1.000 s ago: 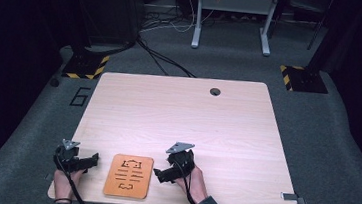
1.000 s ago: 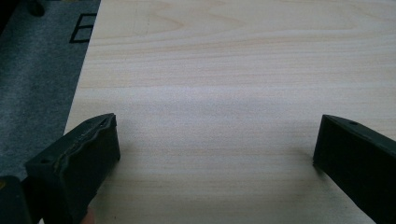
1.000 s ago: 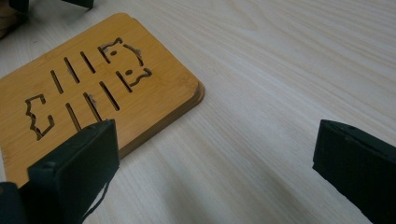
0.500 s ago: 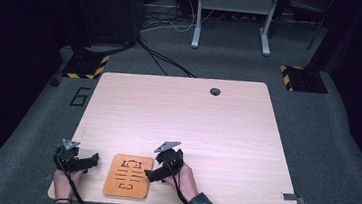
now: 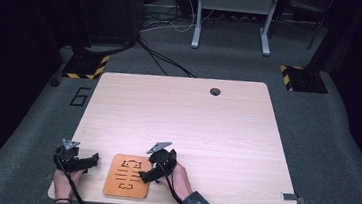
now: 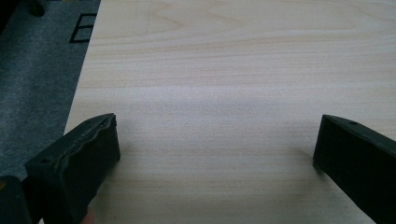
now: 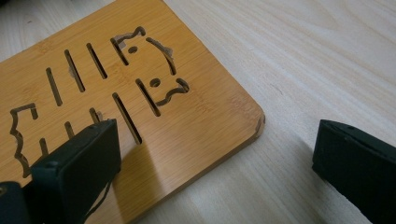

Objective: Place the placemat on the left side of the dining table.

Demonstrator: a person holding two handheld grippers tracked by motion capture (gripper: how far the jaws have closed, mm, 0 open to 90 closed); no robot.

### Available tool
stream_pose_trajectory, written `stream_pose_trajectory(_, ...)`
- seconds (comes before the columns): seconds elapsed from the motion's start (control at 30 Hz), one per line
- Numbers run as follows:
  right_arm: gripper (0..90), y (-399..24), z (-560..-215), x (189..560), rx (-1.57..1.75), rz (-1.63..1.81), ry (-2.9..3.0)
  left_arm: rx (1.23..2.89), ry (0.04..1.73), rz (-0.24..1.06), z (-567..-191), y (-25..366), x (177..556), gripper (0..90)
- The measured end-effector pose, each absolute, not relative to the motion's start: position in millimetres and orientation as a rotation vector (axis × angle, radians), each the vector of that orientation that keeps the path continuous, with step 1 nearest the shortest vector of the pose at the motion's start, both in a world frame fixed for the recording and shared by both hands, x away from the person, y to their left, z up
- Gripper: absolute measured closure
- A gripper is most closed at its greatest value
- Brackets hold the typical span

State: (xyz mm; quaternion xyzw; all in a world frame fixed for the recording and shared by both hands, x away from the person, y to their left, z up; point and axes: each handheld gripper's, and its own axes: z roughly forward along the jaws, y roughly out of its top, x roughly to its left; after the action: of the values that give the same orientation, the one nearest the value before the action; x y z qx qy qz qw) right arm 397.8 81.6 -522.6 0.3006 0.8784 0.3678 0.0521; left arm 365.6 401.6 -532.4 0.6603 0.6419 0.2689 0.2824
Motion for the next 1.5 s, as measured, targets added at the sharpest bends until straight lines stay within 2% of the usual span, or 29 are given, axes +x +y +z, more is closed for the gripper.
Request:
stream_pose_trajectory(0.97, 0.0, 87, -521, 392, 0.855, 1.079, 2.668, 1.770, 1.720, 0.720, -532, 402, 365, 0.2)
stream_pose_trajectory(1.5, 0.0, 71, -523, 396, 0.890, 1.087, 2.674, 1.770, 1.721, 0.719, -532, 402, 365, 0.2)
